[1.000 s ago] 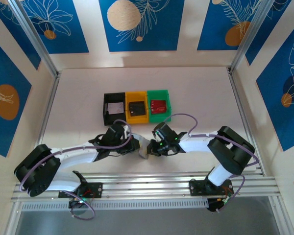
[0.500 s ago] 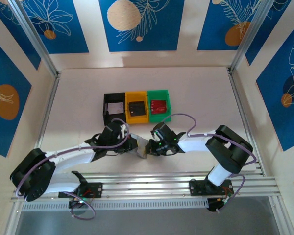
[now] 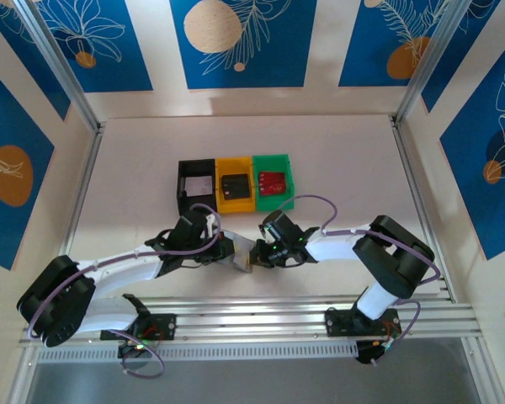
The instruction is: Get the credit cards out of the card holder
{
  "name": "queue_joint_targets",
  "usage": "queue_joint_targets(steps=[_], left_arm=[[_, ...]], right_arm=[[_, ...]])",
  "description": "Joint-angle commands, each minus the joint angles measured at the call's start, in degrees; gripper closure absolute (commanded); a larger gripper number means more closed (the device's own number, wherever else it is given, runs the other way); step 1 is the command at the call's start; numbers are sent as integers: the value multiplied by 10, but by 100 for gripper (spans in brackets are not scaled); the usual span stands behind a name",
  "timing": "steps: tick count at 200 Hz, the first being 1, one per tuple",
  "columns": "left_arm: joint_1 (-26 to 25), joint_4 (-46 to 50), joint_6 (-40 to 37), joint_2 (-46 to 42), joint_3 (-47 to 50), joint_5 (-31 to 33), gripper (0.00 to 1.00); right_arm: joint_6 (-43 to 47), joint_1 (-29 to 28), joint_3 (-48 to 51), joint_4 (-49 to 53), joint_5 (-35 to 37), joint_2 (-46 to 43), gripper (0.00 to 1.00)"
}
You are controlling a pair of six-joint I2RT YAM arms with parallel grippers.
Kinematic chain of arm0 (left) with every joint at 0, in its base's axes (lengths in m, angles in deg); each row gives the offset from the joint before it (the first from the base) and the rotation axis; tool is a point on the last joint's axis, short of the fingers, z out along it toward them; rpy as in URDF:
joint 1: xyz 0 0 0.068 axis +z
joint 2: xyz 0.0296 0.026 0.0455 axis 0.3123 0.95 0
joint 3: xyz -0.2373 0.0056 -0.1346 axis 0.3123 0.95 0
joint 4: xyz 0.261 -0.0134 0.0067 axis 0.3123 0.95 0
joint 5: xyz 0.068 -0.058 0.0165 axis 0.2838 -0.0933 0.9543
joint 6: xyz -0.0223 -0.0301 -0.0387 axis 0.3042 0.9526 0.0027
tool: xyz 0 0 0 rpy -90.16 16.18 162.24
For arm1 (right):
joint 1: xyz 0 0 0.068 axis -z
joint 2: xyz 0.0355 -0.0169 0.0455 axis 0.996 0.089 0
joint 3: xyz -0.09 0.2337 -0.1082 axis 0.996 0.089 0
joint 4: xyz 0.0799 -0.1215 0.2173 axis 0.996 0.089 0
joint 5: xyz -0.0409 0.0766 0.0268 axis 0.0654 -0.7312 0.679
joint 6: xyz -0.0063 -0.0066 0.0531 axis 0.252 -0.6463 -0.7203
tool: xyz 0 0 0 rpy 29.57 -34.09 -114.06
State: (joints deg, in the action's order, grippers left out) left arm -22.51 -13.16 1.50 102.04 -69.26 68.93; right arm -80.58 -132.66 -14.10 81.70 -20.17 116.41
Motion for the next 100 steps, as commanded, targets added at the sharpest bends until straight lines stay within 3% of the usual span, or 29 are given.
queue_joint_targets(steps=[1,100], left_arm=[[9,6,-15,-13,10,-5,100],[14,9,-18,-20,23,9,100]], right_arm=[[4,-8,21,65,21,38,91],[24,-6,9,100,25,-1,91]])
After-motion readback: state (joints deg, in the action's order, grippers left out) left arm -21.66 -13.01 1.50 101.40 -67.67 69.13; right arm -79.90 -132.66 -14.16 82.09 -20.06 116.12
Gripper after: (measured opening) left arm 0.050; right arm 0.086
